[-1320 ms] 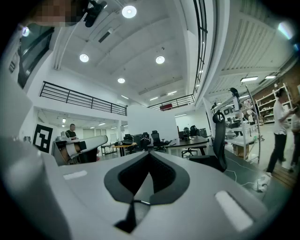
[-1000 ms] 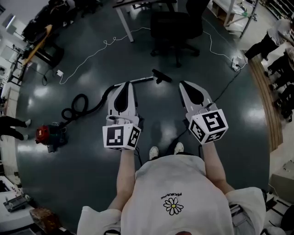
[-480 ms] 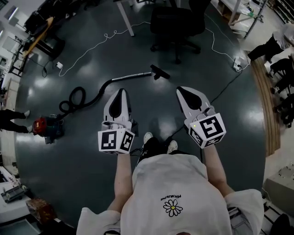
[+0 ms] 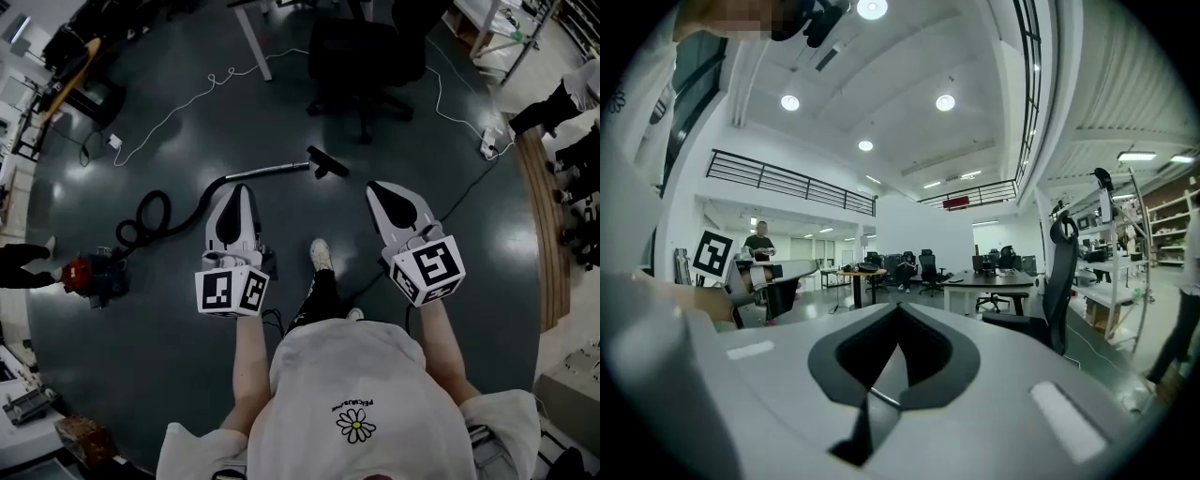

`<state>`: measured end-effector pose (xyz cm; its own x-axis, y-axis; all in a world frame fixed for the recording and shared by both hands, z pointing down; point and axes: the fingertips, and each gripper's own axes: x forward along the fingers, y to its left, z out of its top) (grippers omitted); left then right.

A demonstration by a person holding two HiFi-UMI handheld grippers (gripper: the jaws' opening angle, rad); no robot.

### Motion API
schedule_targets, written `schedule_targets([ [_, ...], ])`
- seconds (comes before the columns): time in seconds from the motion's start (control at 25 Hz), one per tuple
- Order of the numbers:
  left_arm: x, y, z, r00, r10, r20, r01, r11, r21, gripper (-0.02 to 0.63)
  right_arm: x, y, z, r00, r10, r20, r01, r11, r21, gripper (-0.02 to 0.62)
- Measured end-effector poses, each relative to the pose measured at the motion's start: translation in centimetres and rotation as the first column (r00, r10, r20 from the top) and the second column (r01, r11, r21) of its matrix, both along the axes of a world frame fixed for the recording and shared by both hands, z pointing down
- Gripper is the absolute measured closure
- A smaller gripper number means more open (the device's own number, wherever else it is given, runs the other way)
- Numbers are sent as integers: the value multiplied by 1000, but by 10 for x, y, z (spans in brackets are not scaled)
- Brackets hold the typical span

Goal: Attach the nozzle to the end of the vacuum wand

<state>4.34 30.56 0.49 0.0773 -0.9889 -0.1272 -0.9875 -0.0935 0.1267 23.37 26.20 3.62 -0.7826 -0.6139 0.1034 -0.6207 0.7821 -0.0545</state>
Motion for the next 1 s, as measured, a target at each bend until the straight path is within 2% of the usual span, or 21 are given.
schedule_targets([
  [0.2,-58,-79,1,1000,10,-30,-10,1000,-1,606,-59,-81,-8,998,-11,-55,12,1000,26,589],
  [0.32,-87,-123,-1,999,40,-3,-40,999,-4,606,-89,-126,-16,995,-24,-96,29,998,56,589],
  [0.48,-119,-165,2,998,57,3,-57,998,-5,606,-118,-169,-13,991,-35,-128,42,998,53,589],
  [0.8,-157,-225,22,999,17,-45,-19,999,-41,606,-159,-237,13,978,-101,-184,101,995,-10,589],
  [1.0,-161,-277,18,999,30,-31,-32,998,-58,606,-173,-294,18,974,-128,-185,127,992,-19,589],
])
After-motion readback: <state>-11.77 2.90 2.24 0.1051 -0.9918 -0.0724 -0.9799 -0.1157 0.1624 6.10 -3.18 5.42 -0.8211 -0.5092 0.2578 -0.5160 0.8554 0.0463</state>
